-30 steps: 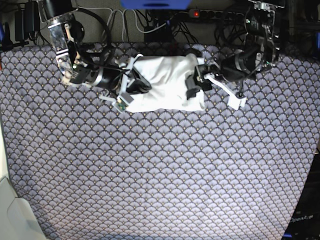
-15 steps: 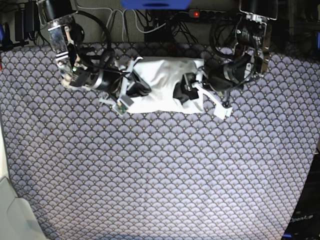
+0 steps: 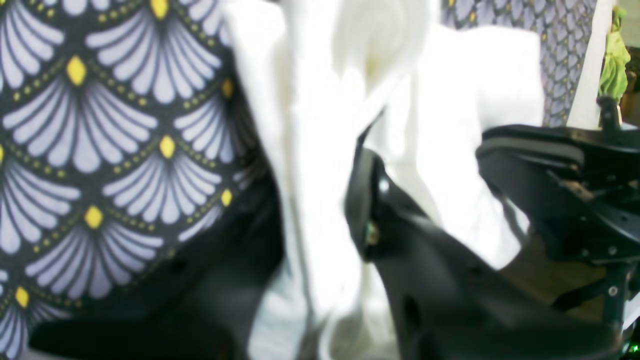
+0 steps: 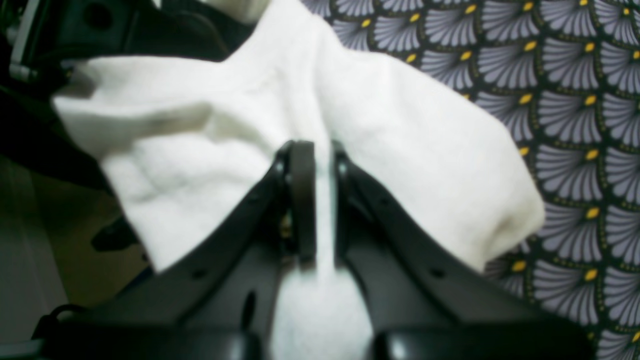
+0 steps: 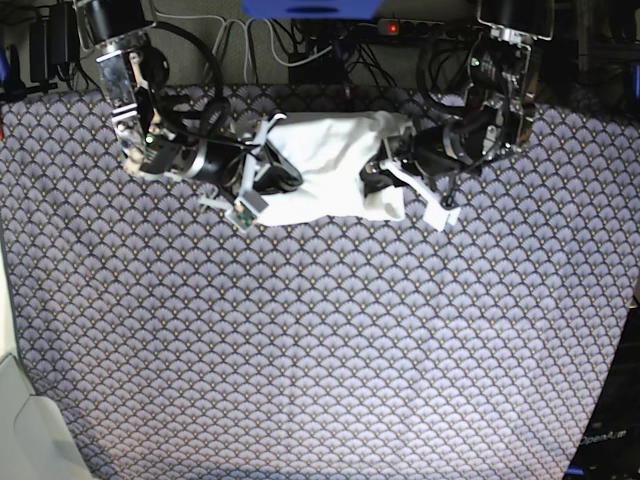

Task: Fold the T-shirt properly
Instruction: 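Grasp the folded bundle with both grippers and press it flat, then lift the bundle with the left gripper and fold it over once more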

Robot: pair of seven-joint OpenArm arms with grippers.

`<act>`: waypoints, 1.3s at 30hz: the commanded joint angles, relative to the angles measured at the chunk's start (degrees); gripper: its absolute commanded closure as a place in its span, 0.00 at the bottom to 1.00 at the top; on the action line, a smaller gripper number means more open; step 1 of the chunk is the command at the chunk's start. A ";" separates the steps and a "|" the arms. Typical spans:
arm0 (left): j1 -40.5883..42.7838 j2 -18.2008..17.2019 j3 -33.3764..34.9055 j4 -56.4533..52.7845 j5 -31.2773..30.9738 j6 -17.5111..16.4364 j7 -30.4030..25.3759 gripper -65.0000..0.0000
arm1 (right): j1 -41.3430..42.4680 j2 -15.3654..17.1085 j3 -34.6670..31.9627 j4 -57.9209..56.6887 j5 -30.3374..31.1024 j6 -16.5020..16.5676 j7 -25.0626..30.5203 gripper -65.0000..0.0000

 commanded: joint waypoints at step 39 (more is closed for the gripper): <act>-22.36 10.23 34.83 -4.39 52.99 0.25 -7.60 0.87 | -4.85 5.58 10.24 10.64 0.60 0.21 1.04 0.95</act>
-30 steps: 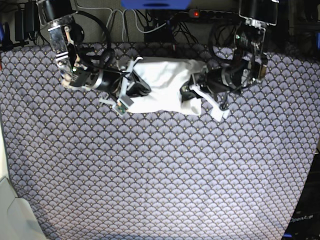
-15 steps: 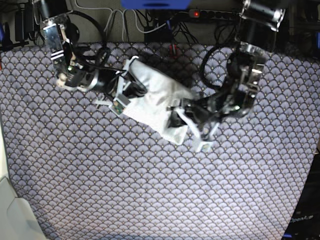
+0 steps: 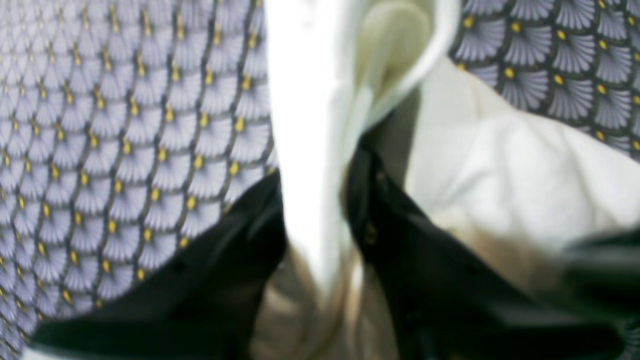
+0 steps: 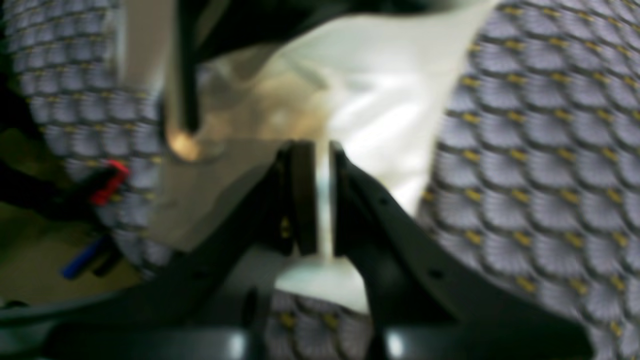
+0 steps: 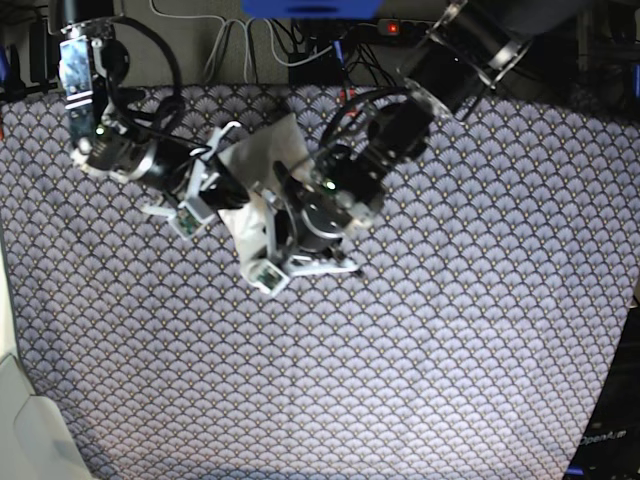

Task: Fold the T-shirt properly
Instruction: 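Lift the bundle with the left gripper and fold it over once more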

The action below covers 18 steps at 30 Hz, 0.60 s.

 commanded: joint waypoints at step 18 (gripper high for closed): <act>-1.47 6.27 12.54 -10.79 24.86 0.38 -9.13 0.87 | -5.29 2.33 15.48 1.03 1.04 0.21 1.24 0.95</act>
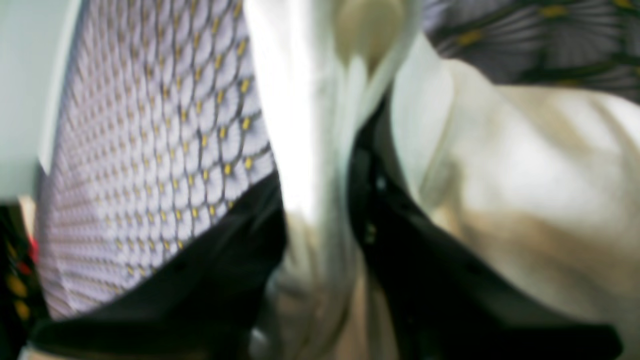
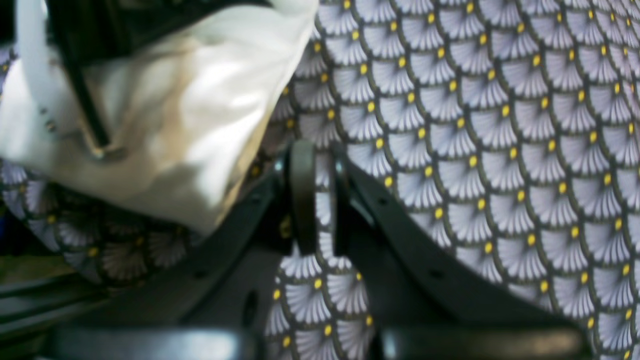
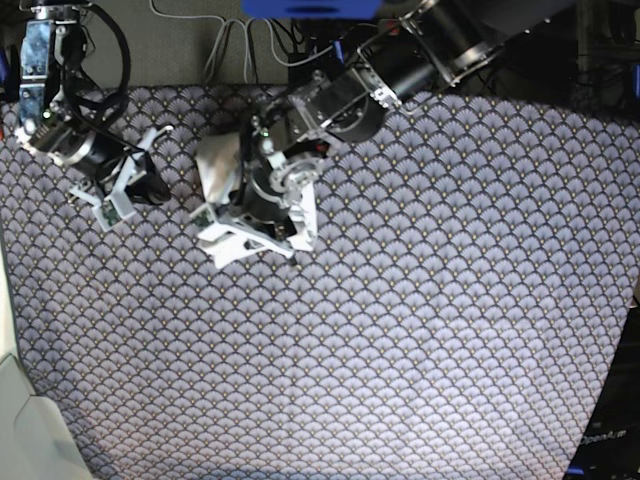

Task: Fold the T-shirt properly
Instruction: 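Lift the bundle with the left gripper and fold it over once more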

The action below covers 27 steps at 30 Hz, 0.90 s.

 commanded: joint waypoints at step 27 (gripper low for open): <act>-1.30 0.76 -0.02 4.11 7.09 0.29 -0.91 0.01 | 0.32 0.36 0.51 1.03 1.13 0.19 1.44 0.95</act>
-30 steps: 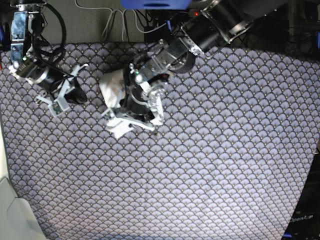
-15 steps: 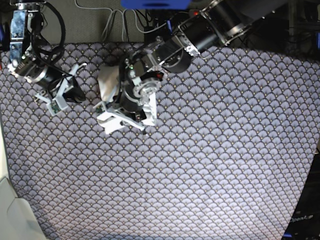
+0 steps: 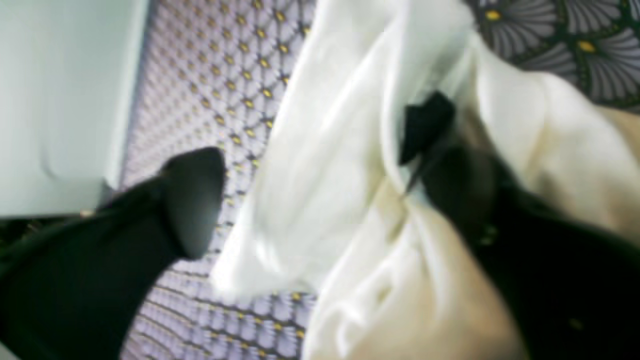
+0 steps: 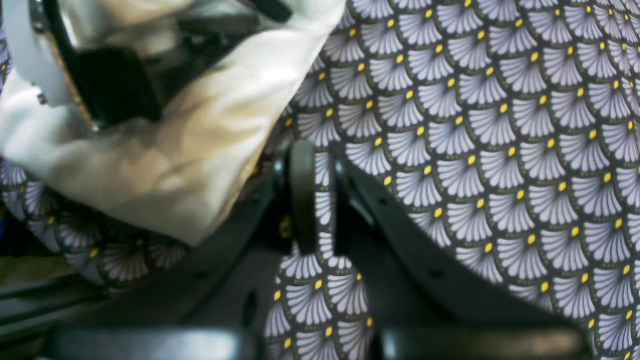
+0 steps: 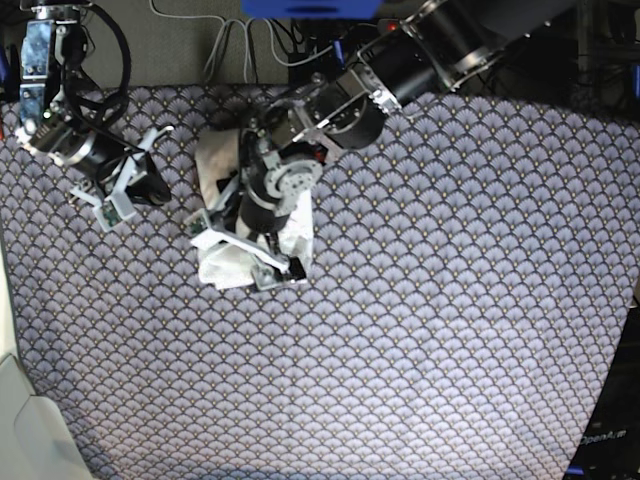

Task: Fold the T-shirt properly
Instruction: 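Lift the bundle with the left gripper and fold it over once more, then press the folded bundle flat with the left gripper and release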

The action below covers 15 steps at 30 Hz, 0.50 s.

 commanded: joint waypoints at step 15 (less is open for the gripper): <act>6.85 -4.52 -4.22 13.60 4.49 12.42 -6.43 0.00 | 0.48 0.45 0.25 1.11 1.06 0.21 1.28 0.95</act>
